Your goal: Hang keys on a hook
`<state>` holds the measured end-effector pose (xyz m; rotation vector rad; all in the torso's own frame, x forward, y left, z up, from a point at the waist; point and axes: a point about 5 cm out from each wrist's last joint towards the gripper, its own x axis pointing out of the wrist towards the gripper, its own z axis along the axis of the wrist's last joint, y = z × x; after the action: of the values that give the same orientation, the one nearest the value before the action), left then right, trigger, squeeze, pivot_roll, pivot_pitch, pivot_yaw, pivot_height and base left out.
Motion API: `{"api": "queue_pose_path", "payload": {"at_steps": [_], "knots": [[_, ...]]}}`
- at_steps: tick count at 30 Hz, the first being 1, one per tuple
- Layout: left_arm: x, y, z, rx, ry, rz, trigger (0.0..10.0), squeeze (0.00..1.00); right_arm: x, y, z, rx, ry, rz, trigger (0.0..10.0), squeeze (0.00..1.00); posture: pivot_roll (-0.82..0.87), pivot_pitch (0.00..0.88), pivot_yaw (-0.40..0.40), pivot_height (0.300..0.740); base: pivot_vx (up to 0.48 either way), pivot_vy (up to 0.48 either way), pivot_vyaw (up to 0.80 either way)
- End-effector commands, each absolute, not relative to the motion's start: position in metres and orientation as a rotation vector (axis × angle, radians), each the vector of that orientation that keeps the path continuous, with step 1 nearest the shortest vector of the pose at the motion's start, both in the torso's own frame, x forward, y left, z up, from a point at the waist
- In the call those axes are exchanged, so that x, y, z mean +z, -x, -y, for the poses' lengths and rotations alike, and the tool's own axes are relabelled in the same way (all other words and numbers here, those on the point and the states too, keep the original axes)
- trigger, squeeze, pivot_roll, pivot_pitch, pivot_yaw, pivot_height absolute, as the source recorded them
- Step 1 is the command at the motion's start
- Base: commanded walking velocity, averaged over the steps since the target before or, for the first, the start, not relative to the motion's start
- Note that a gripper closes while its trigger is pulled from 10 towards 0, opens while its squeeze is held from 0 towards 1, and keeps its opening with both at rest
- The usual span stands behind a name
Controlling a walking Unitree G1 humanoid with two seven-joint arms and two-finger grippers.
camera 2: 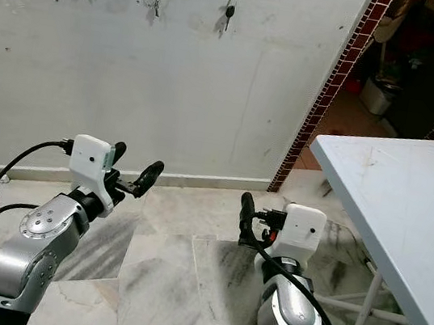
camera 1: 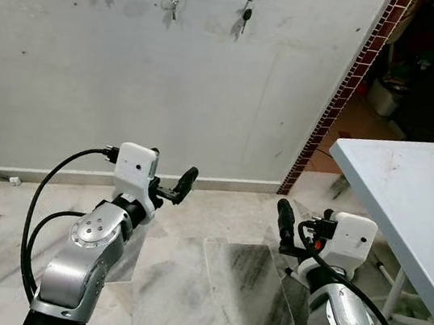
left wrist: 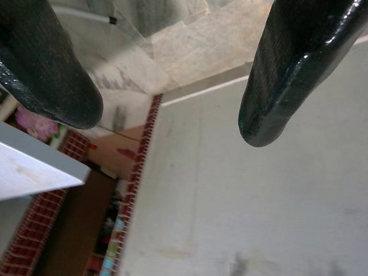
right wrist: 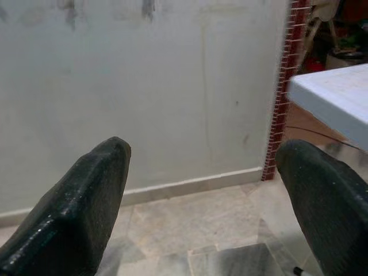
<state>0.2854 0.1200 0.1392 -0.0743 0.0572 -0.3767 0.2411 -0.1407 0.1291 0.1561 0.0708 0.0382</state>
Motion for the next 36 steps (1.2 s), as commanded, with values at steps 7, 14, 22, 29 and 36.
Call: {"api": "queue_pose_path", "payload": {"at_steps": [7, 14, 22, 29, 36], "knots": [[0.142, -0.293, -0.113, -0.406, 0.070, -0.044, 10.0, 0.00, 0.129, -0.242, 0.147, -0.004, -0.136, -0.073, 10.0, 0.00, 0.05, 0.000, -0.064, 0.740, 0.000, 0.000, -0.78], [0.145, -0.298, -0.113, -0.393, 0.069, -0.032, 10.0, 0.00, 0.132, -0.244, 0.147, 0.005, -0.097, -0.061, 10.0, 0.00, 0.05, 0.000, -0.068, 0.740, 0.000, 0.000, -0.78], [0.141, -0.298, -0.111, -0.401, 0.058, -0.043, 10.0, 0.00, 0.134, -0.247, 0.144, 0.012, -0.076, -0.047, 10.0, 0.00, 0.05, 0.000, -0.063, 0.740, 0.000, 0.000, -0.78], [0.140, -0.297, -0.111, -0.407, 0.058, -0.052, 10.0, 0.00, 0.133, -0.246, 0.143, 0.006, -0.076, -0.050, 10.0, 0.00, 0.05, 0.000, -0.061, 0.740, 0.000, 0.000, -0.78], [0.140, -0.297, -0.108, -0.438, 0.075, -0.060, 10.0, 0.00, 0.133, -0.248, 0.144, 0.000, -0.076, -0.048, 10.0, 0.00, 0.05, 0.000, -0.058, 0.740, 0.000, 0.000, -0.78]]}}
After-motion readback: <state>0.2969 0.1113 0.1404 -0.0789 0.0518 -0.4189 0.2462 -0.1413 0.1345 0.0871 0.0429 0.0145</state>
